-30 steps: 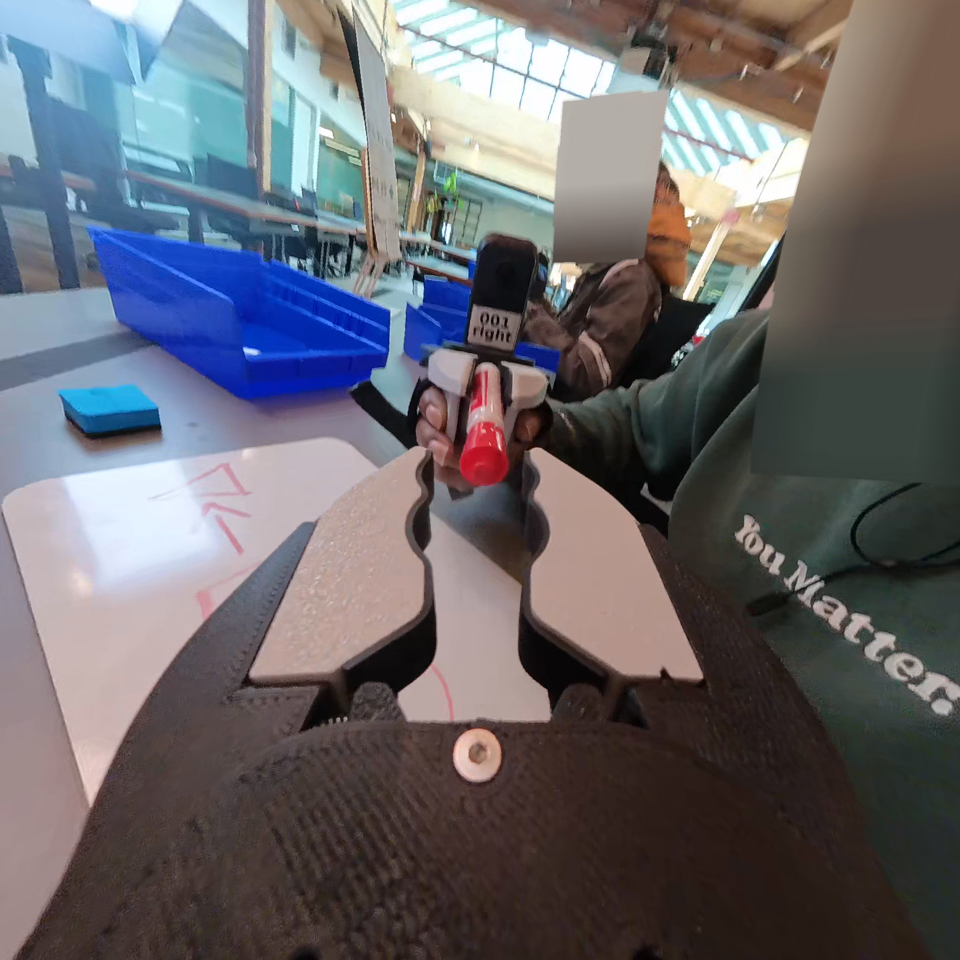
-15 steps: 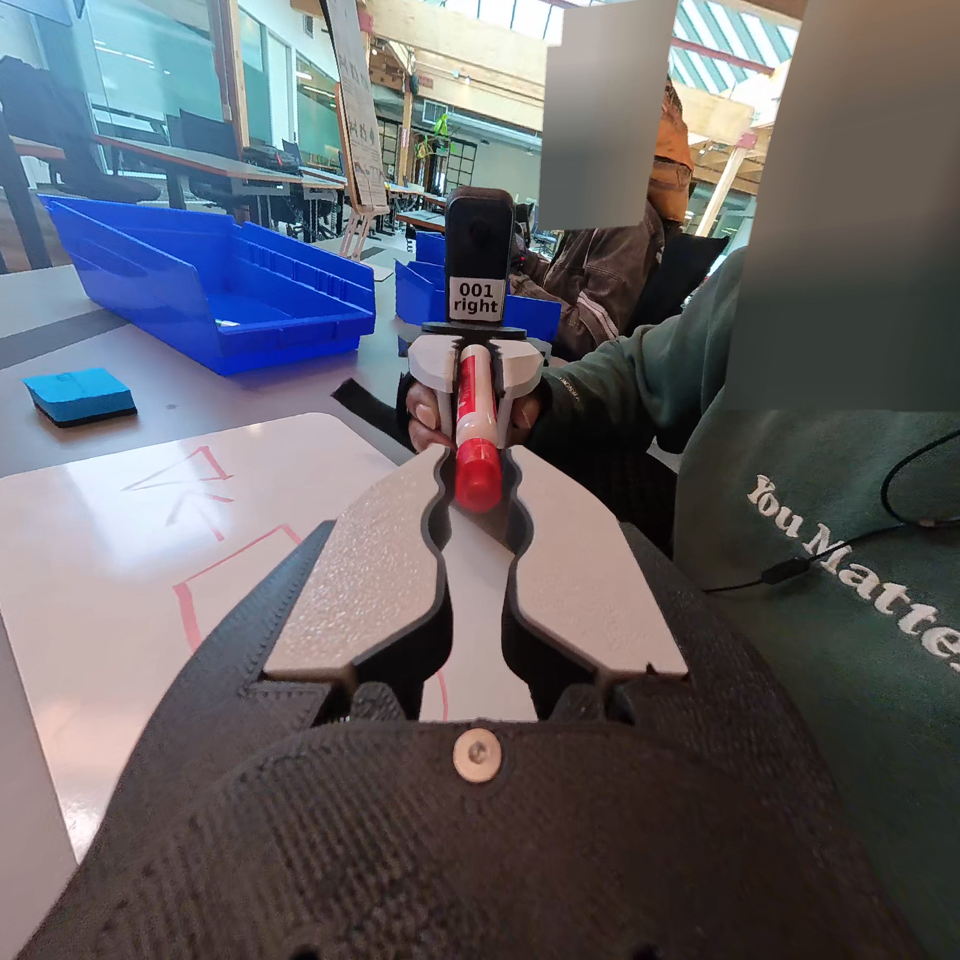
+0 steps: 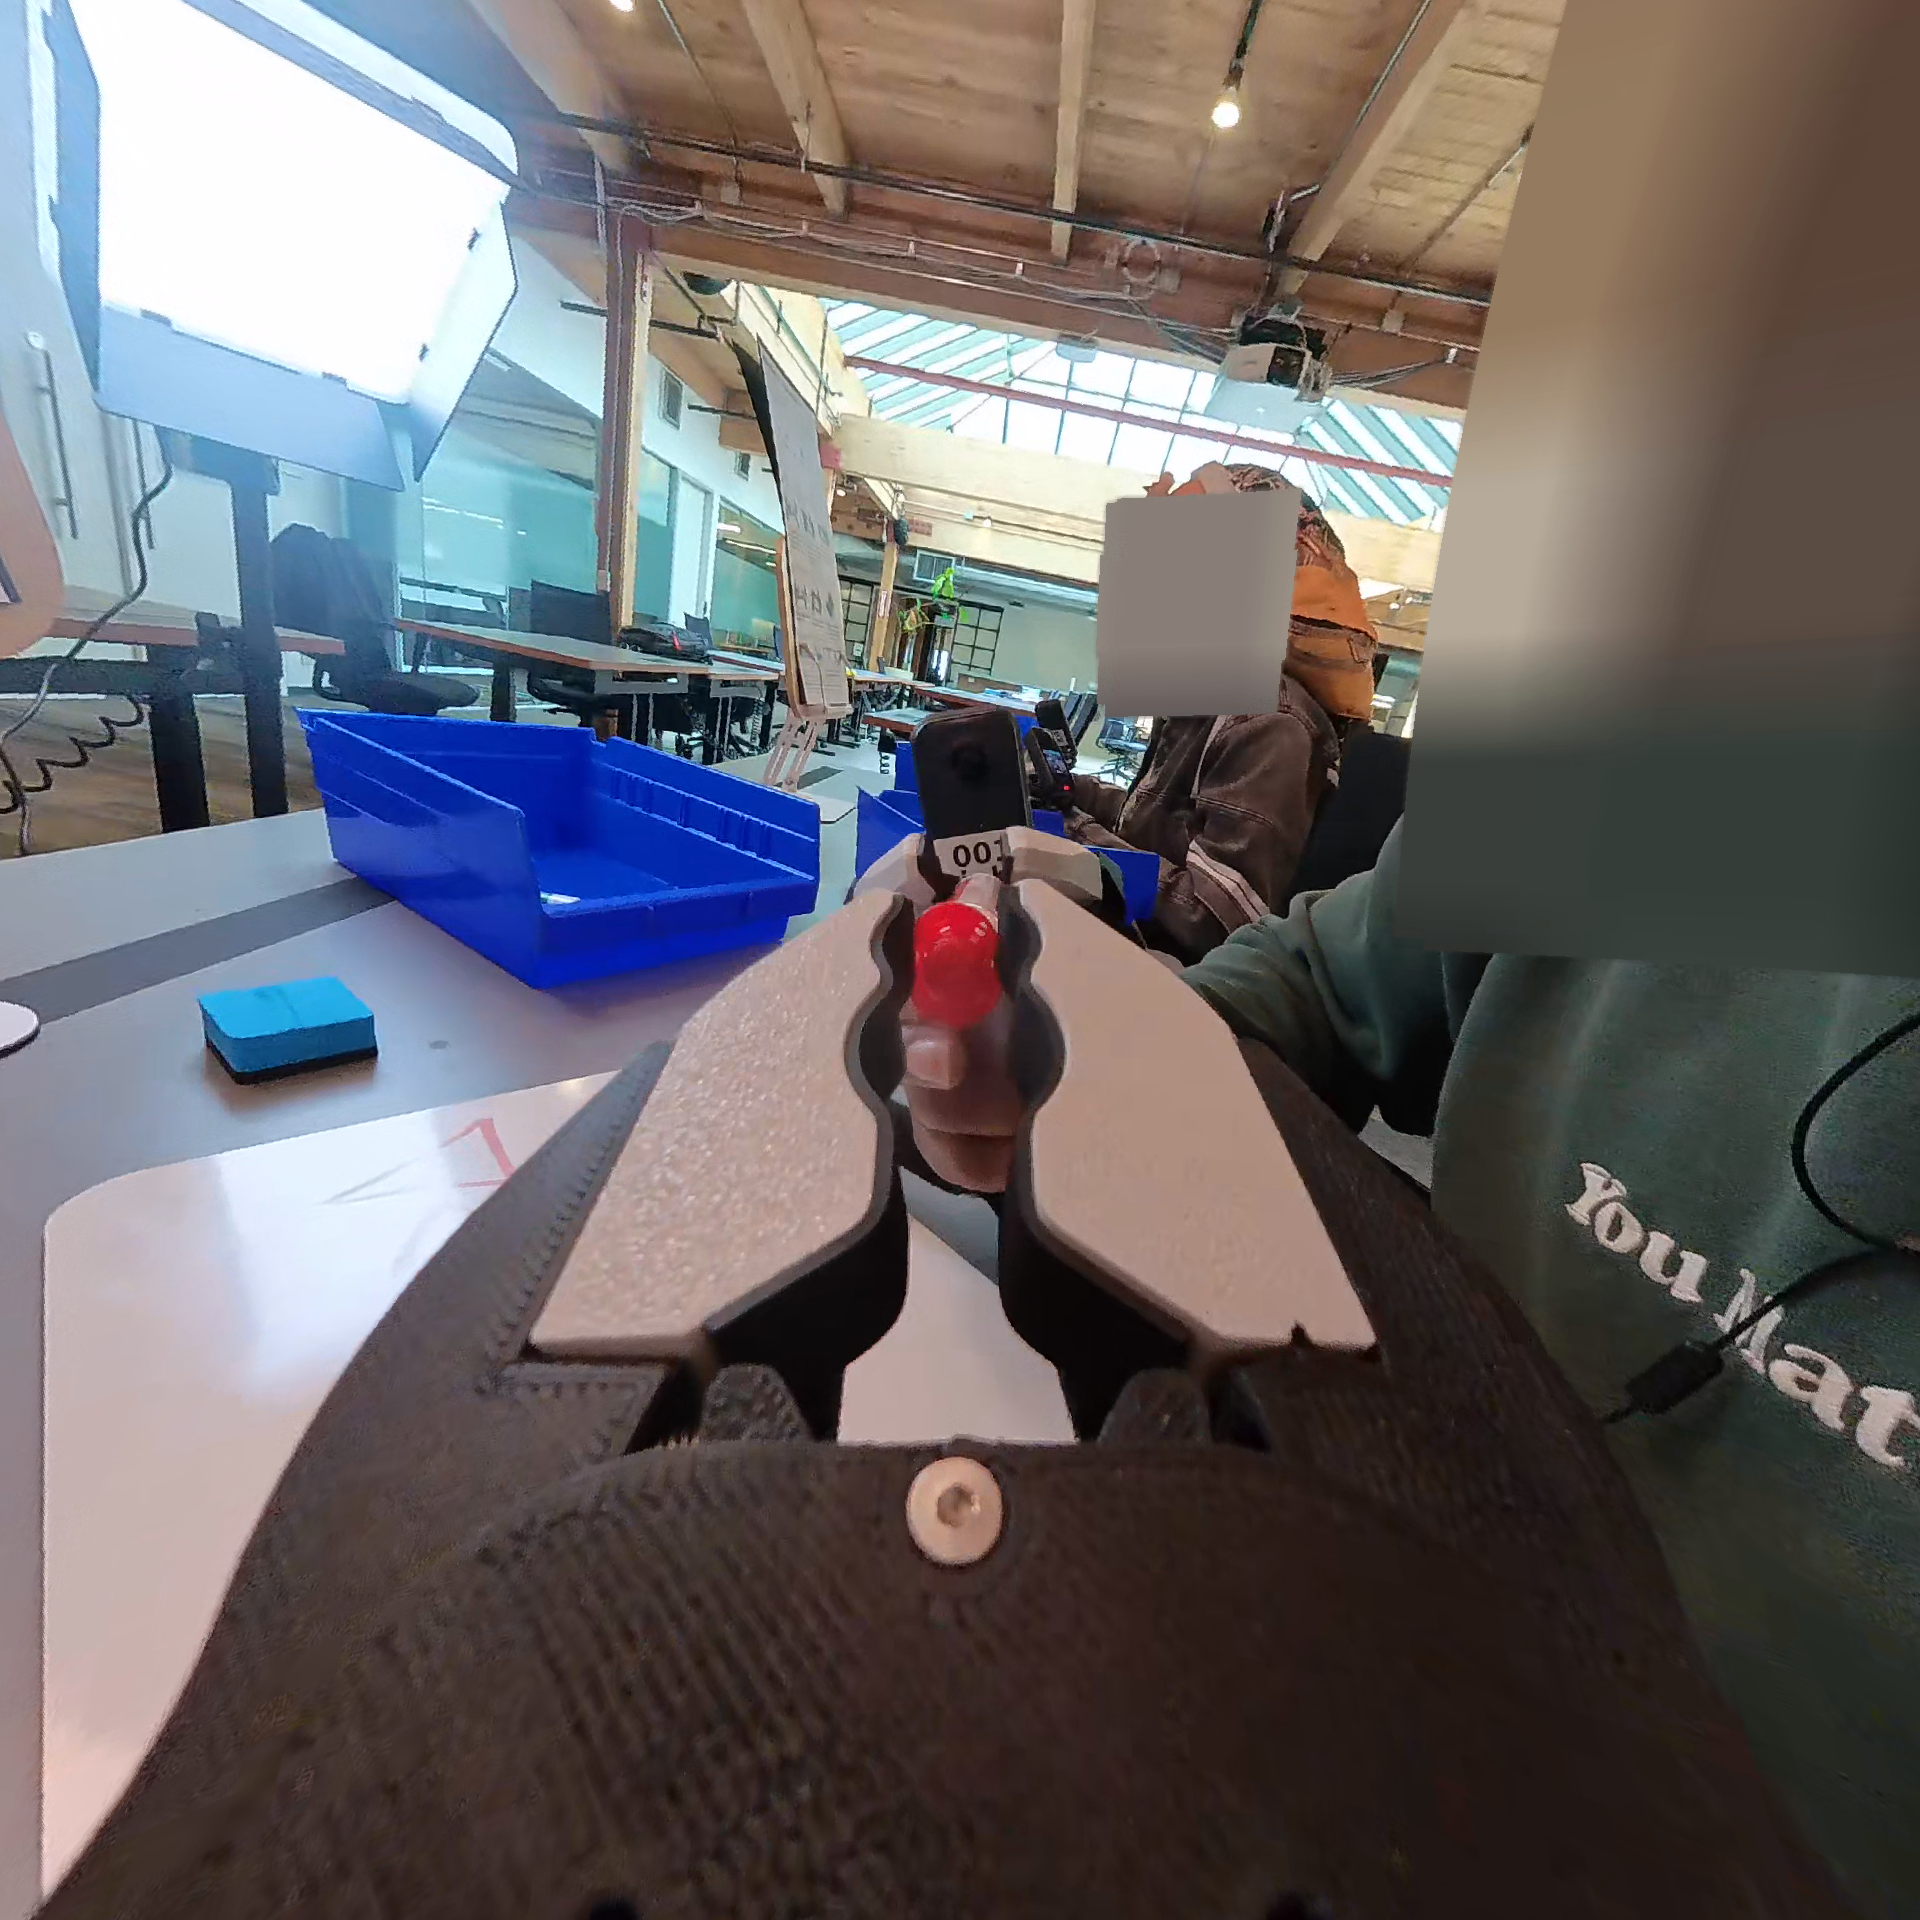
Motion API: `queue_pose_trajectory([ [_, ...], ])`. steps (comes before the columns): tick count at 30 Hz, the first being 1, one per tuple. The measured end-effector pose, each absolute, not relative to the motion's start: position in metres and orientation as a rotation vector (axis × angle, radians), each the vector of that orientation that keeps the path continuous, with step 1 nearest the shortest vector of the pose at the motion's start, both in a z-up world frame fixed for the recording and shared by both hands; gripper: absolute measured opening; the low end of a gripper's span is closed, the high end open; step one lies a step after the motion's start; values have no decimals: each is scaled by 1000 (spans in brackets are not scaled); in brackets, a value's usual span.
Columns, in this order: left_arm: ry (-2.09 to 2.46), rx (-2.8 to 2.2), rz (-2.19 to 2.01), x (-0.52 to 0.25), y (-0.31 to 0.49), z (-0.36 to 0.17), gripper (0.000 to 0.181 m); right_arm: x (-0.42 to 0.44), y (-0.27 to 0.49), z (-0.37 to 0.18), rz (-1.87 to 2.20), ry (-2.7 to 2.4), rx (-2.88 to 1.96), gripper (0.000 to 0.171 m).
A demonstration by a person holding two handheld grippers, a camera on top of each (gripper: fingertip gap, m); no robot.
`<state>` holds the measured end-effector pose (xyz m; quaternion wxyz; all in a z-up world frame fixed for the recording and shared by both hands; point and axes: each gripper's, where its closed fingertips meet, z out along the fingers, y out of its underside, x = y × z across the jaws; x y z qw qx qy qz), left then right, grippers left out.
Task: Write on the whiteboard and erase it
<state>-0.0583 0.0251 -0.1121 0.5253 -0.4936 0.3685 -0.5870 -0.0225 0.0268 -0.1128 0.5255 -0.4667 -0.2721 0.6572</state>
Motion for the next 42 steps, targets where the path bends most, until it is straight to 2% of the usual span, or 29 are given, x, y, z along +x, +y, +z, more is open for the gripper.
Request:
queue_pose_trajectory([
  [4,974,-1292,-1352,-49,25,-134,18,-9,38,-102,1619,-584,-1098,19],
  [7,1029,-1281,-1293,-47,23,-131,19,-7,35,-98,1544,-661,-1092,18],
  [17,1263,-1394,-1010,-45,20,-165,20,-16,33,-113,1481,-783,-1196,18],
  [22,1183,-1377,-1129,-52,19,-156,18,-22,27,-123,1475,-824,-1230,18],
  [25,1280,-1404,-1081,-43,8,-177,18,-19,30,-118,1504,-760,-1194,17],
  [29,1145,-1375,-1096,-49,23,-159,18,-19,33,-122,1502,-729,-1205,17],
  [42,1180,-1407,-1066,-39,23,-174,18,-19,36,-122,1486,-701,-1195,17],
])
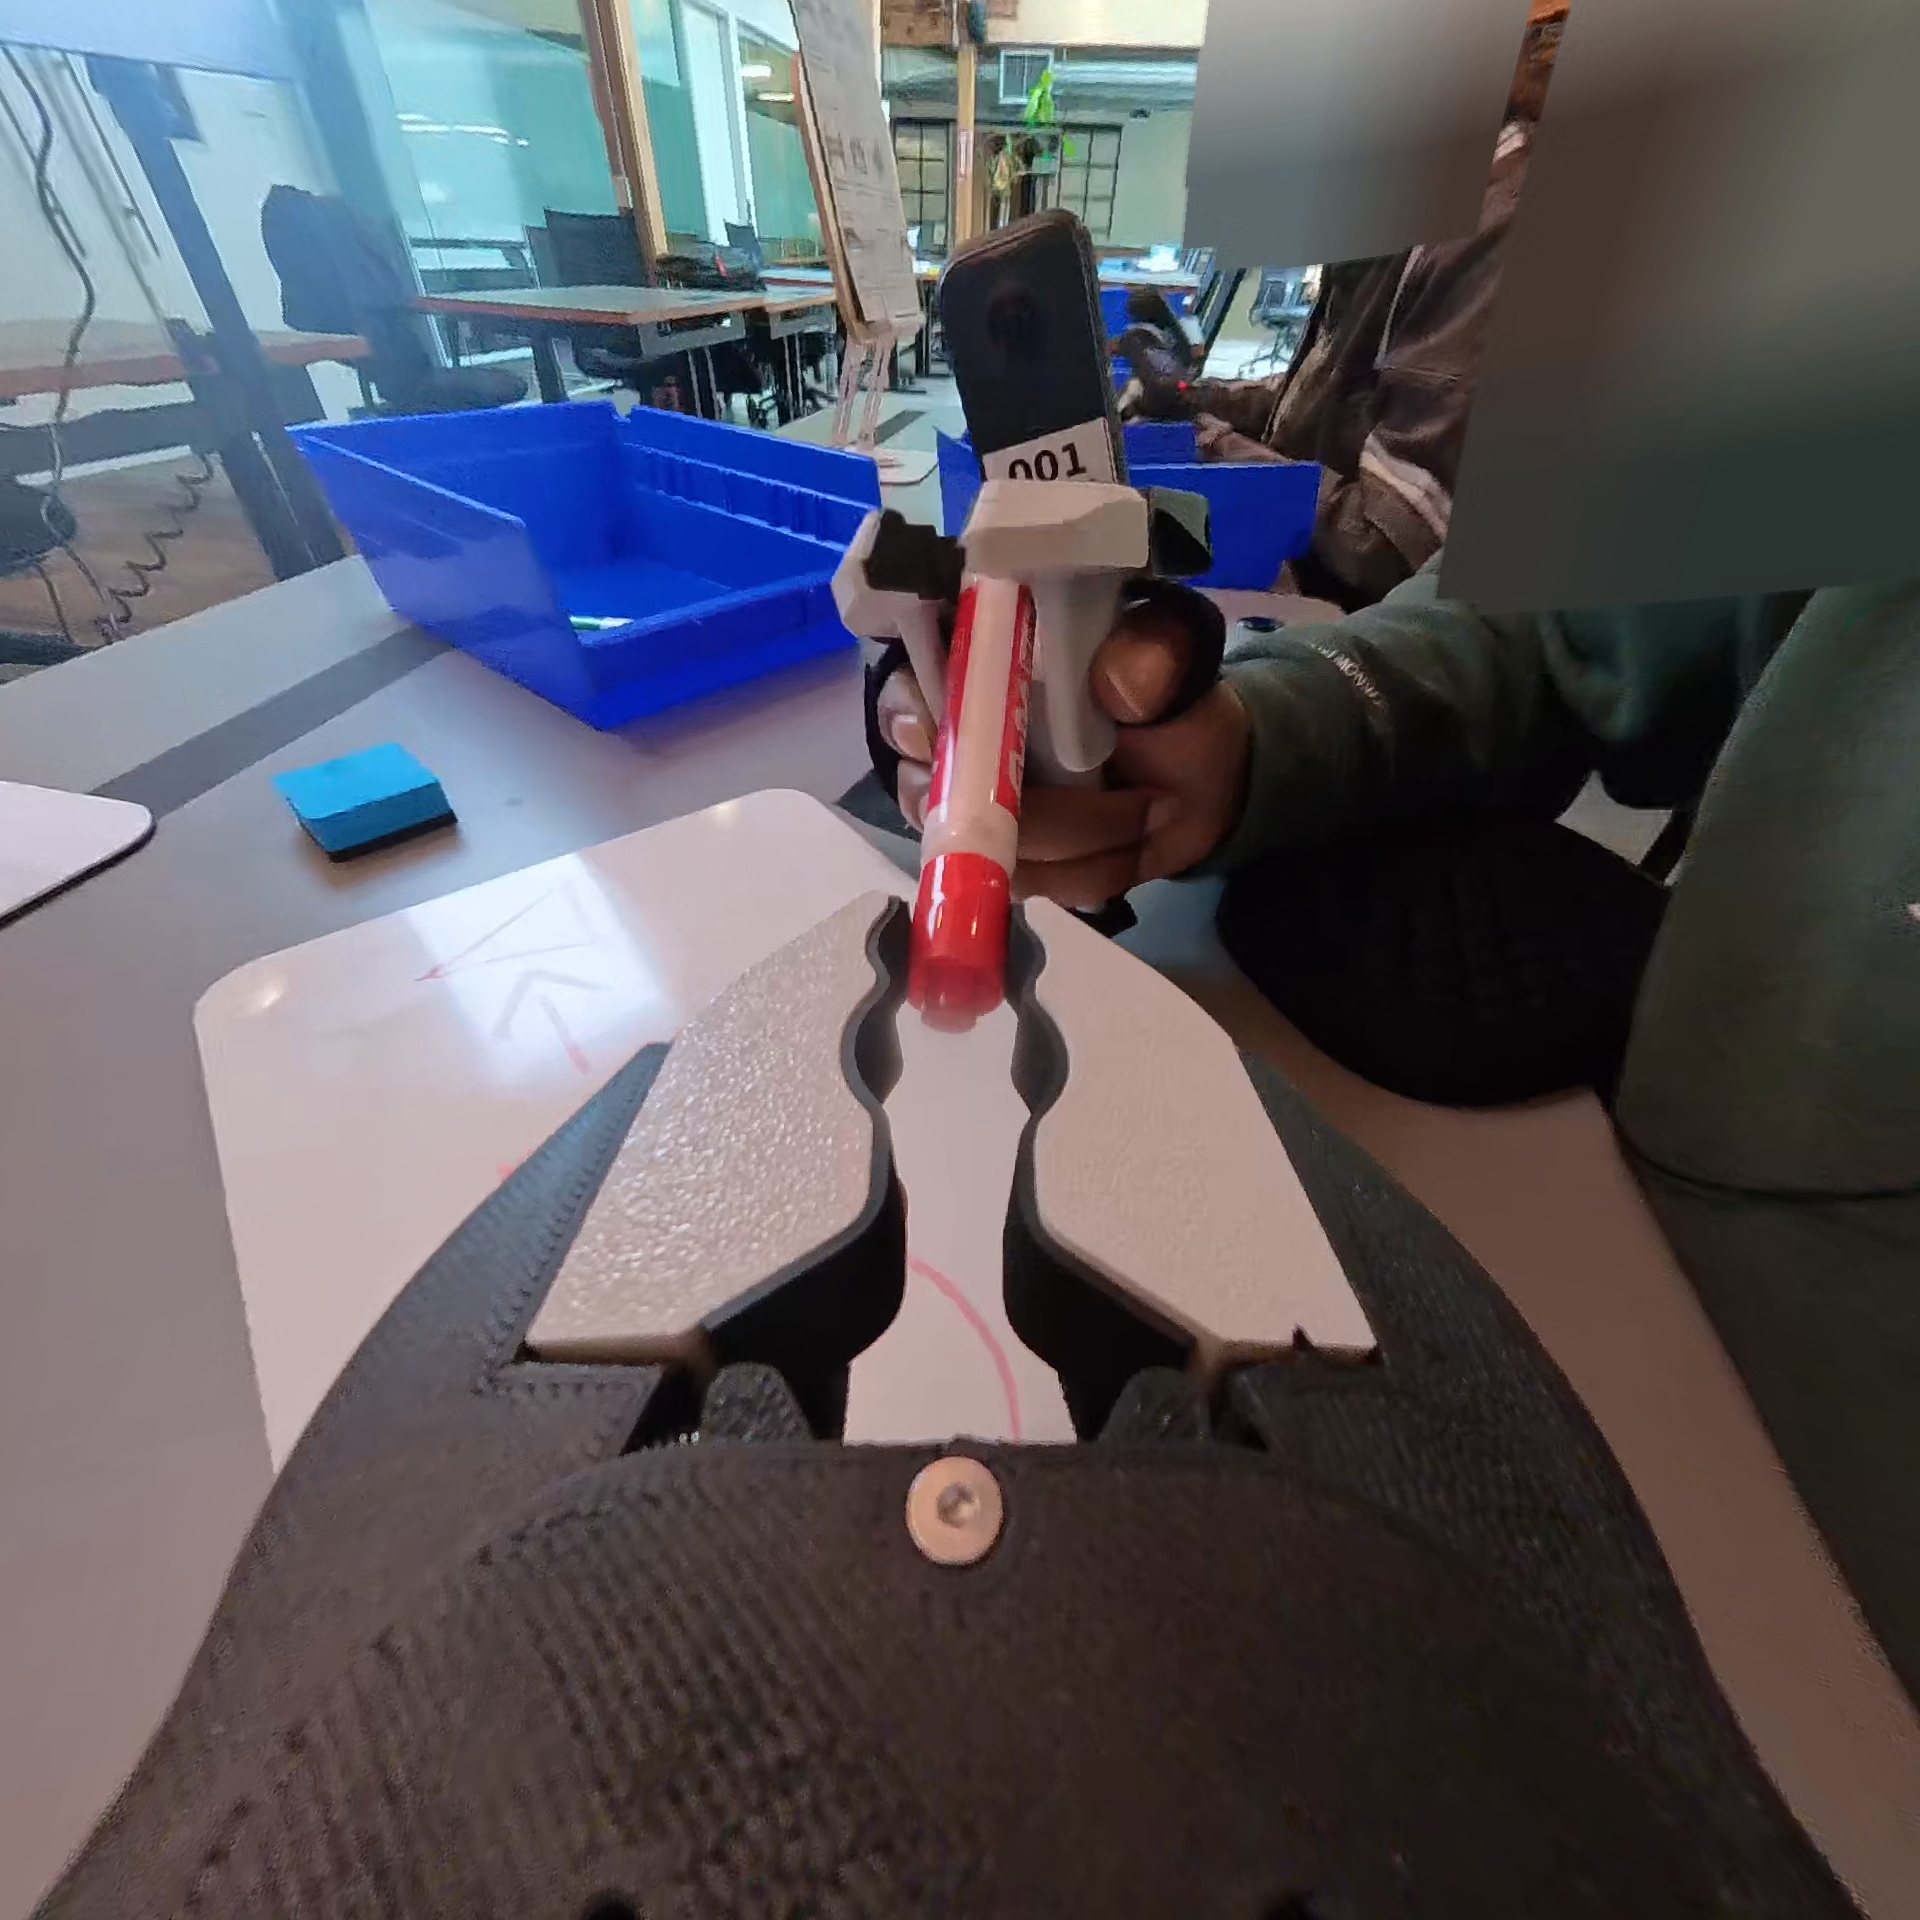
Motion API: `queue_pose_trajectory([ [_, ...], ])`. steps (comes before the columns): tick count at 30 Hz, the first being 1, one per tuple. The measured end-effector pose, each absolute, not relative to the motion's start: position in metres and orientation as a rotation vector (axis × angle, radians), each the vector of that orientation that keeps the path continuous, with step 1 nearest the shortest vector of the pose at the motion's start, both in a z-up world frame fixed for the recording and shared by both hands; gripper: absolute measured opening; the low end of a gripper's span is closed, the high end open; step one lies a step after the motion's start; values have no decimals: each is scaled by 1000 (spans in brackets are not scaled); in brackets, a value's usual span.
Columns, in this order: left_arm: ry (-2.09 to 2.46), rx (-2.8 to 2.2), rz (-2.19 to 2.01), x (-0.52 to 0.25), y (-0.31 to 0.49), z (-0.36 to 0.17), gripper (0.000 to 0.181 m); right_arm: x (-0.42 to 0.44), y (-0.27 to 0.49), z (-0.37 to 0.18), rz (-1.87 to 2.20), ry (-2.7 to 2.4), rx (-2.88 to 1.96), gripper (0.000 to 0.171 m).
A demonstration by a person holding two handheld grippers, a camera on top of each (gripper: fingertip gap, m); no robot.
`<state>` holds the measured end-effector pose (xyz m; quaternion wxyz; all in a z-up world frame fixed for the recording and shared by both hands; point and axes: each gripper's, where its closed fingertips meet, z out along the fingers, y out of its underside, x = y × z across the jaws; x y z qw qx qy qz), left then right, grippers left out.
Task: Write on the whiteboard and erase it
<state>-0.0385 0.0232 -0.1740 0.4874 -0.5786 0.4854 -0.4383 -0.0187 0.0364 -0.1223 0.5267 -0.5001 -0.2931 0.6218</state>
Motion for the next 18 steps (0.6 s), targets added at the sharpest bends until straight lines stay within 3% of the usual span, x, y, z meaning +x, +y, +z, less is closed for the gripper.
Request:
queue_pose_trajectory([
  [11,1199,-1380,-1069,-43,29,-163,20,-21,37,-116,1354,-890,-1228,18],
  [18,1260,-1448,-1004,-74,36,-176,19,-4,40,-159,803,-1332,-1311,41],
])
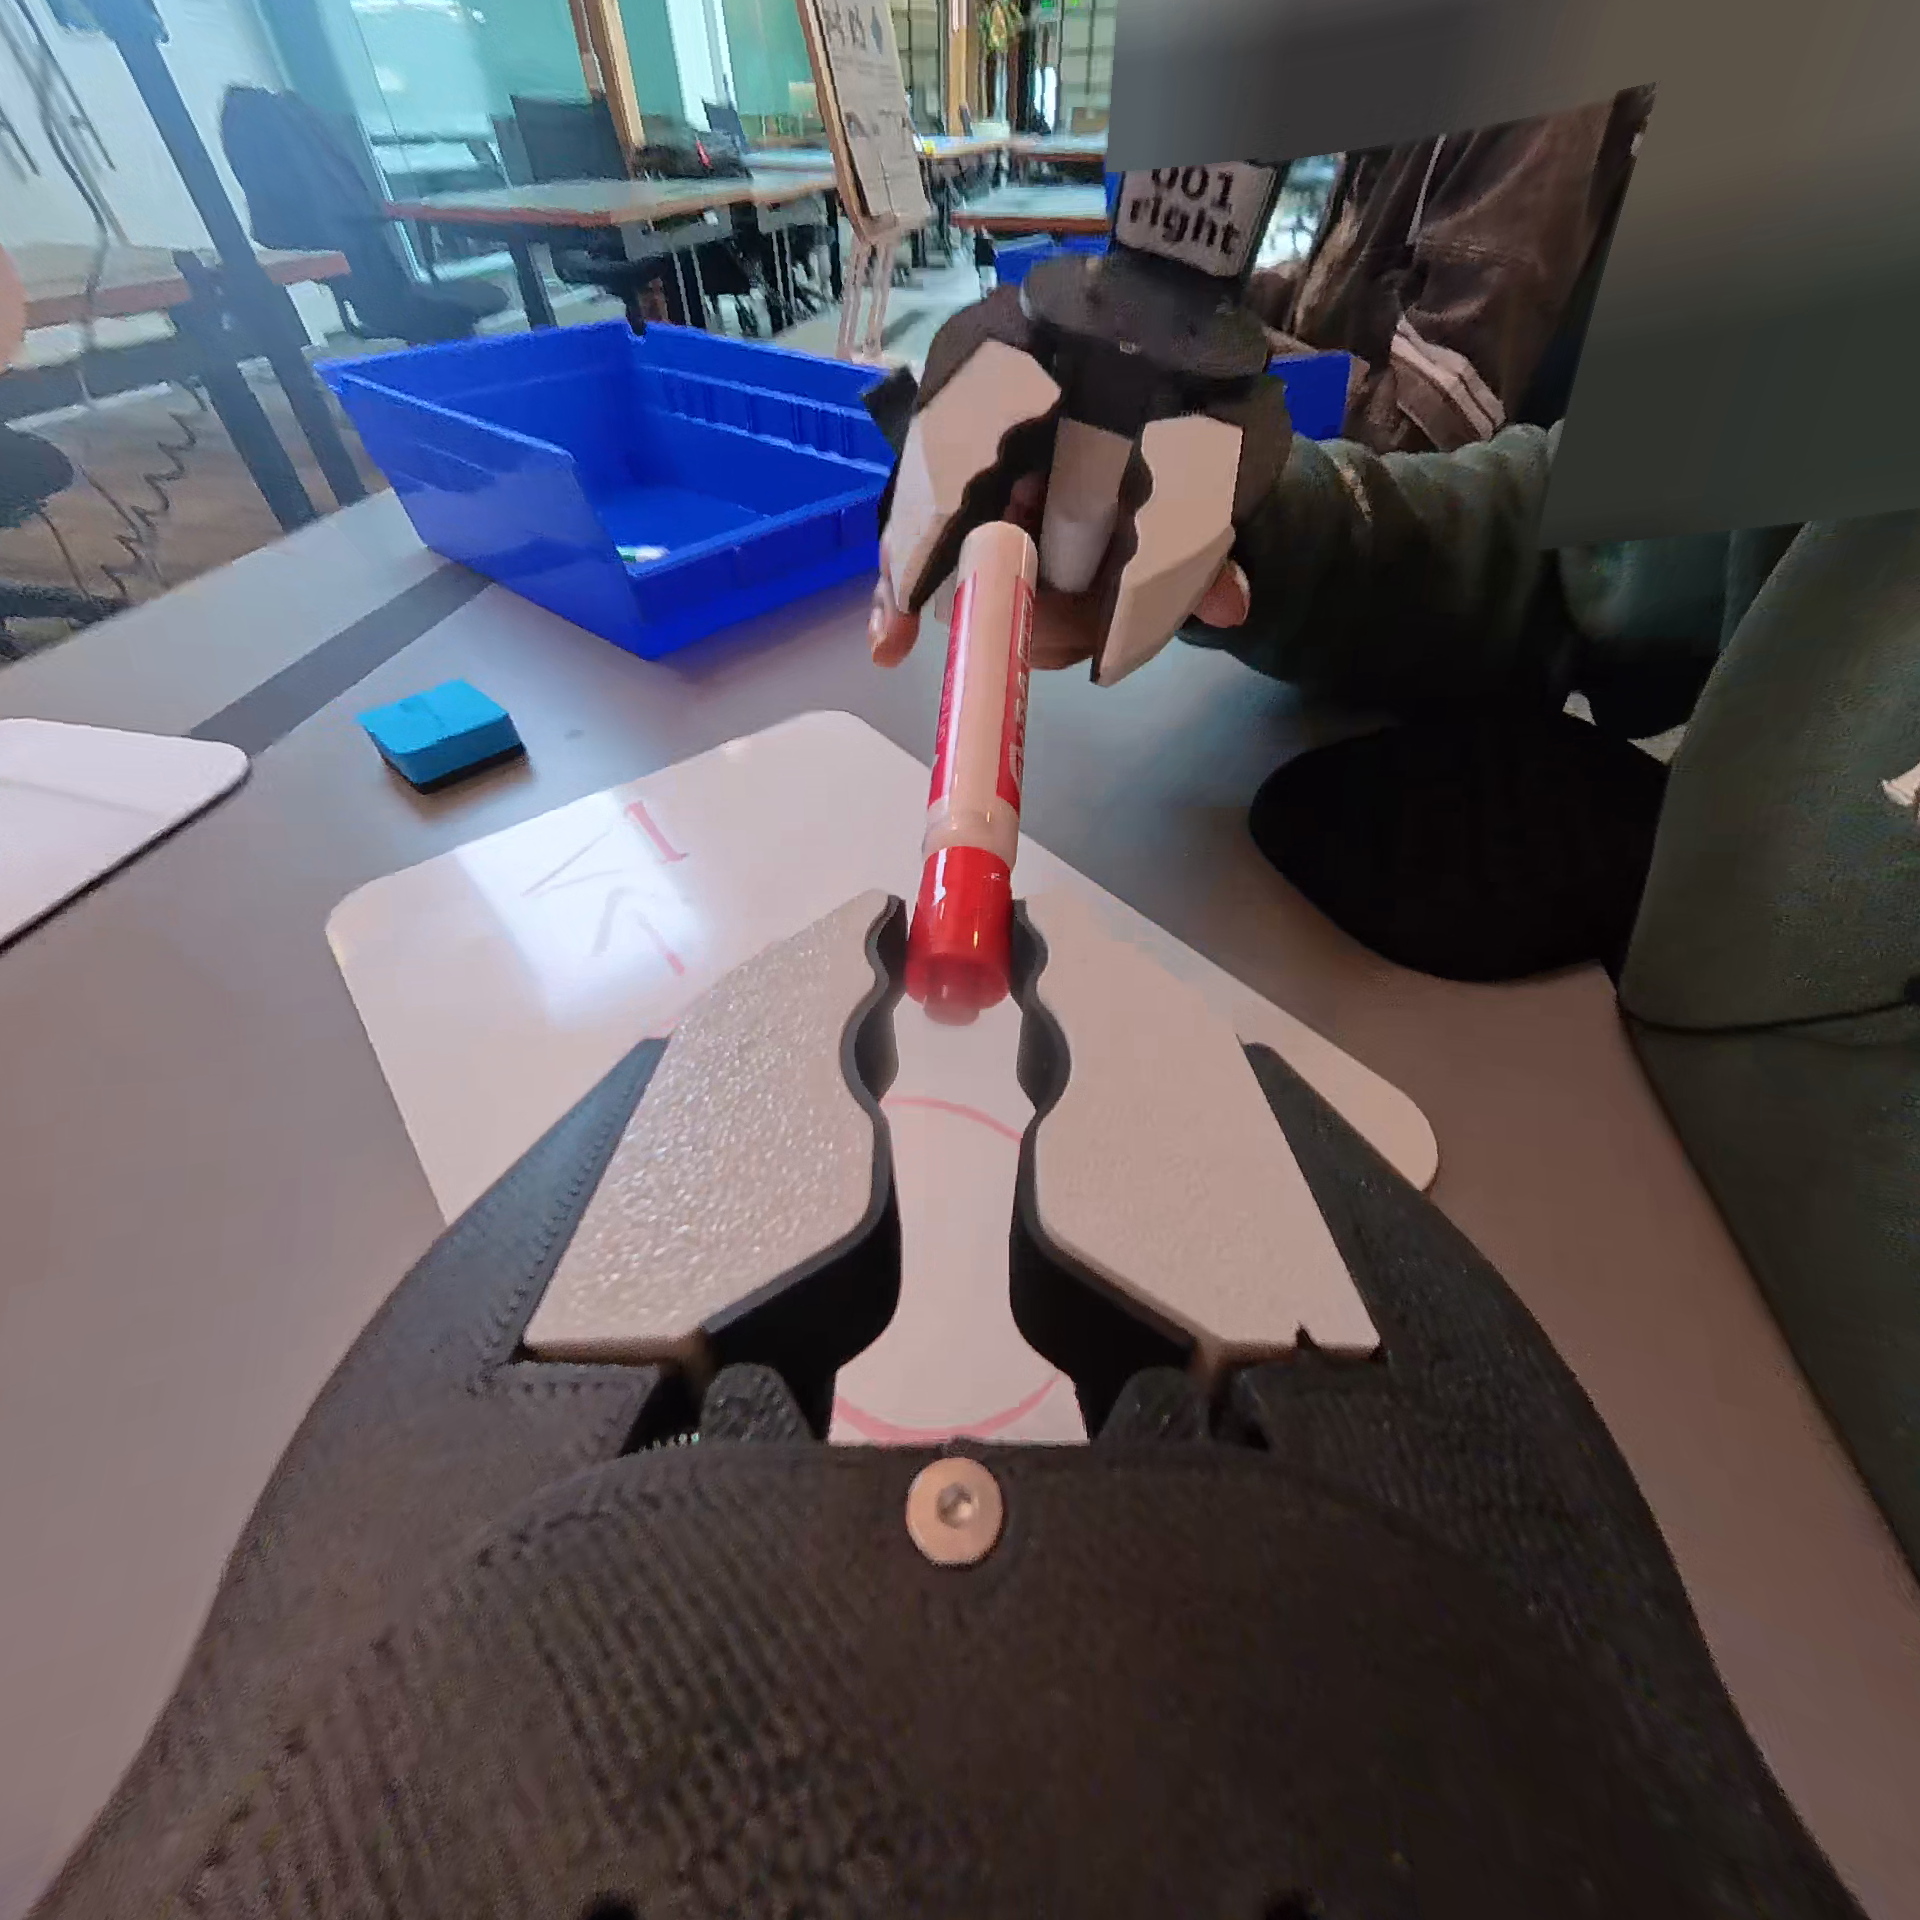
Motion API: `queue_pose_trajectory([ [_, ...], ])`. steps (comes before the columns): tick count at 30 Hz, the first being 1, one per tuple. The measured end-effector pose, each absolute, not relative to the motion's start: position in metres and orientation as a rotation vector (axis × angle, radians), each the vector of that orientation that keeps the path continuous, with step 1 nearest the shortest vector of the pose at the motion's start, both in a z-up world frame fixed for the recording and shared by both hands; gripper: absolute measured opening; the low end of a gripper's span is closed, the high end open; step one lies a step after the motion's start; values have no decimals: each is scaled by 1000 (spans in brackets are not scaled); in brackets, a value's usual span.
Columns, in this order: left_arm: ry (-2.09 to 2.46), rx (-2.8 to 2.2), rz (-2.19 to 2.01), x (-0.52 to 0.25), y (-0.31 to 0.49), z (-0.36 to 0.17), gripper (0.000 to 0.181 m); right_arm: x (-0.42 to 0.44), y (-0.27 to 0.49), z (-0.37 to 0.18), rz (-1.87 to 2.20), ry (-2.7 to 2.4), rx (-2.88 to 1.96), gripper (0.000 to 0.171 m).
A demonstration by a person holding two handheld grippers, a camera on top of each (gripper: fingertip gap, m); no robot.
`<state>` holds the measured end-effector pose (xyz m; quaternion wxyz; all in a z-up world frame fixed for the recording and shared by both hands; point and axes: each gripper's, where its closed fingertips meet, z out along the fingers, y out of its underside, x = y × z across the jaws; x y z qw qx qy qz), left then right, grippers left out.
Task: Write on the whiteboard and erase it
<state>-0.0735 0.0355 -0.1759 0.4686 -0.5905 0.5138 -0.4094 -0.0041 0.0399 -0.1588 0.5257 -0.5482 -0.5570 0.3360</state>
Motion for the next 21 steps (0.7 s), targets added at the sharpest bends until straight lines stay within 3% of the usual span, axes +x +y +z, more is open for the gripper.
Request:
queue_pose_trajectory([
  [3,1312,-1462,-1011,-69,29,-183,19,-20,31,-167,779,-1391,-1293,46],
  [5,1326,-1448,-1015,-67,26,-182,20,-24,28,-169,719,-1415,-1250,21],
  [8,1298,-1455,-1112,-63,21,-176,21,-21,18,-162,760,-1432,-1243,18],
  [11,1250,-1471,-1078,-73,30,-173,38,1,28,-147,734,-1376,-1279,19],
  [14,1163,-1482,-1027,-93,43,-168,35,63,68,-116,577,-1189,-1391,18],
  [17,1085,-1485,-995,-106,55,-165,29,158,136,-87,150,-976,-1549,19],
  [21,1056,-1479,-892,-112,68,-167,22,282,218,-100,-467,-895,-1831,19],
])
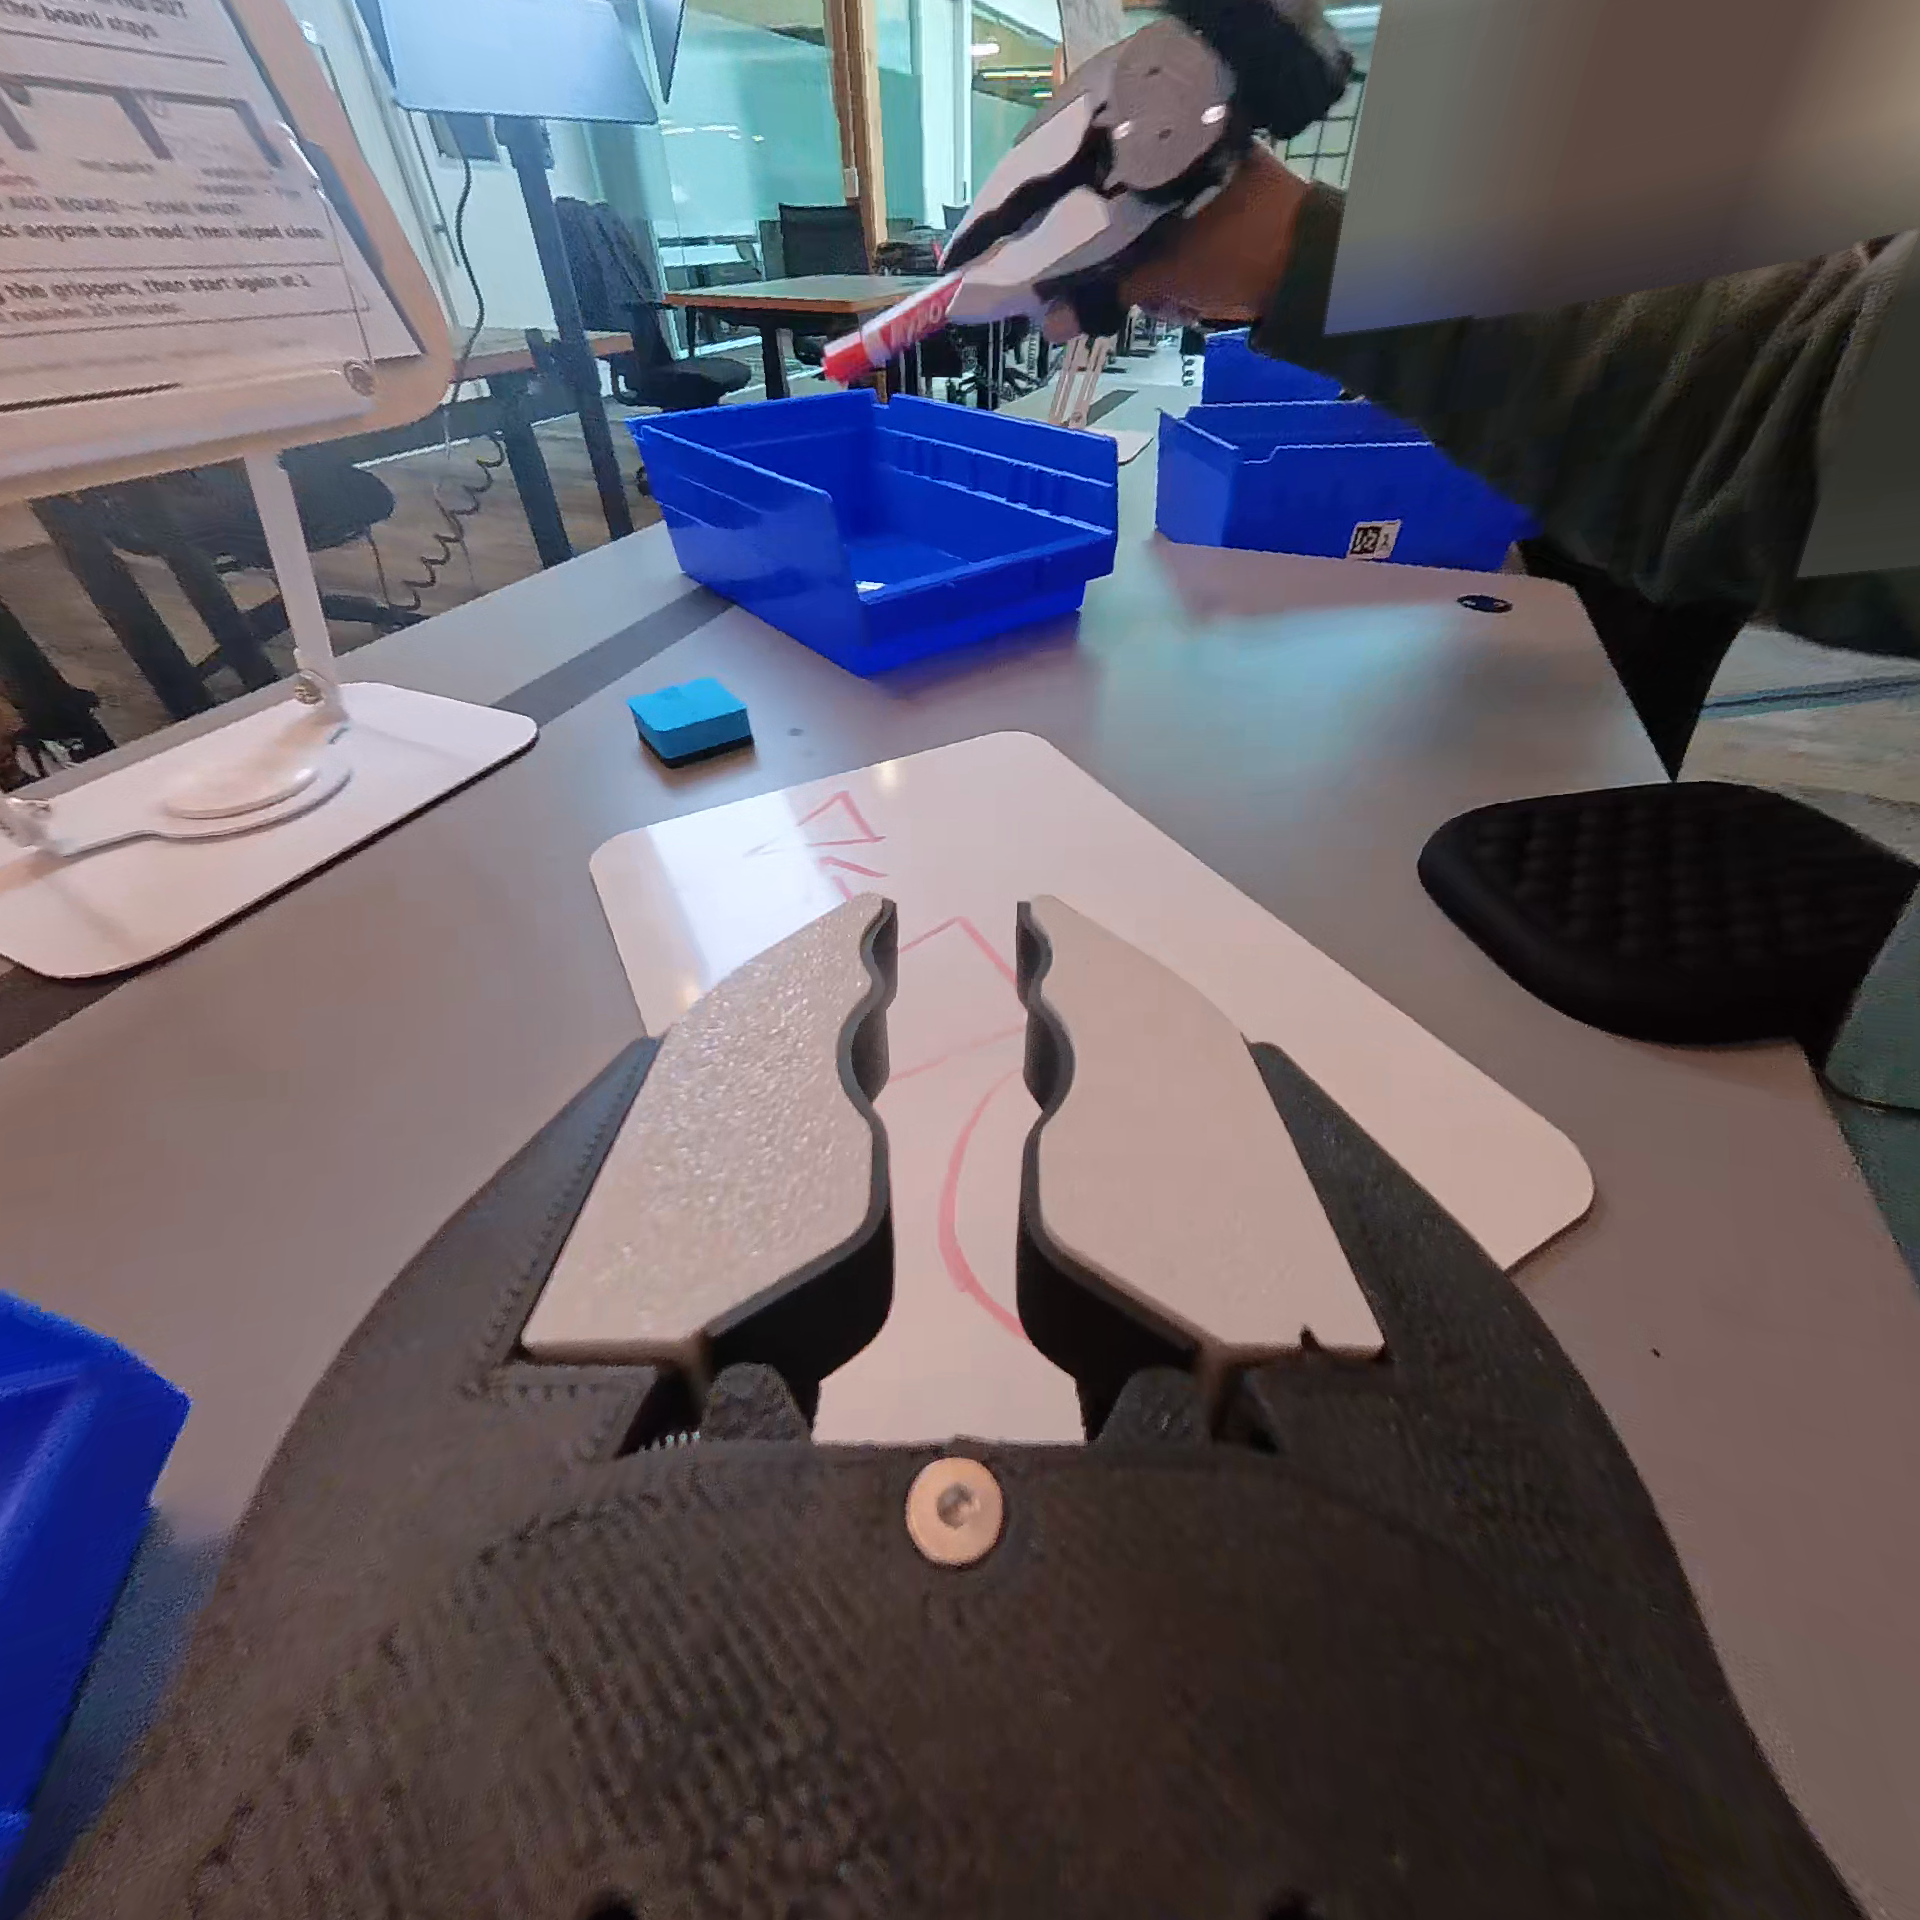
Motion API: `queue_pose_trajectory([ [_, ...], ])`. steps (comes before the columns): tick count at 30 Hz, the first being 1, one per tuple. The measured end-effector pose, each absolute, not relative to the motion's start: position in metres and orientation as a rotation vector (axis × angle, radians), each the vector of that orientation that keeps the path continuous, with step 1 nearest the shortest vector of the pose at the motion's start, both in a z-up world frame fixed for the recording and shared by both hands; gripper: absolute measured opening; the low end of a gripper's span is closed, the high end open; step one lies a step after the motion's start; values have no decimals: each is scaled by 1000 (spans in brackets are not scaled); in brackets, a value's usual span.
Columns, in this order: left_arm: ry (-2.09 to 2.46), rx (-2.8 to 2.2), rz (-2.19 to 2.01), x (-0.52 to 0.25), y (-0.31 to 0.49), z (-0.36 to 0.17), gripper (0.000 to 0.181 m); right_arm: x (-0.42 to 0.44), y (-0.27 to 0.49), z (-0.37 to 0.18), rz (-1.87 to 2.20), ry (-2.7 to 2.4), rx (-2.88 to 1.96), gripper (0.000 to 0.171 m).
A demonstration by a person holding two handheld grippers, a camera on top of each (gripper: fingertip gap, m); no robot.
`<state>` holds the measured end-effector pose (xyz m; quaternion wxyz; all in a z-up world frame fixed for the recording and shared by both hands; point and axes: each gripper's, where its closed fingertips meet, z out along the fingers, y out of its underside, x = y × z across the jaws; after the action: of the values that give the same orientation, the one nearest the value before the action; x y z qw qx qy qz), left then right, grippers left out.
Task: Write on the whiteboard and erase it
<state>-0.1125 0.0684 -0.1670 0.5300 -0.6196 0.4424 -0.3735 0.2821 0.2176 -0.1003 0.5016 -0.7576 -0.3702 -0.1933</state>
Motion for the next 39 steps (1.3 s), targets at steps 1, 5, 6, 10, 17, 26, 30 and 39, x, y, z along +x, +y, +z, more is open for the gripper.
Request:
queue_pose_trajectory([
  [1,1057,-1478,-886,-112,69,-168,21,302,233,-114,-564,-912,-1916,19],
  [5,1038,-1476,-889,-115,68,-169,20,341,286,-162,-1000,-1101,-1986,8],
  [6,1032,-1477,-893,-115,68,-169,19,343,296,-177,-1038,-1147,-2013,7],
  [10,1019,-1480,-889,-117,67,-170,18,345,309,-215,-969,-1187,-2141,1],
  [17,1019,-1505,-948,-114,70,-179,17,276,305,-176,-319,-924,-2099,24],
  [26,1020,-1508,-928,-116,72,-180,18,109,270,-196,115,-1291,-2236,74],
  [30,1045,-1500,-877,-125,73,-175,19,98,286,-243,10,-1328,-2411,76],
  [39,1266,-1692,-884,-172,66,-218,43,103,297,-278,2,-1260,-2652,63],
])
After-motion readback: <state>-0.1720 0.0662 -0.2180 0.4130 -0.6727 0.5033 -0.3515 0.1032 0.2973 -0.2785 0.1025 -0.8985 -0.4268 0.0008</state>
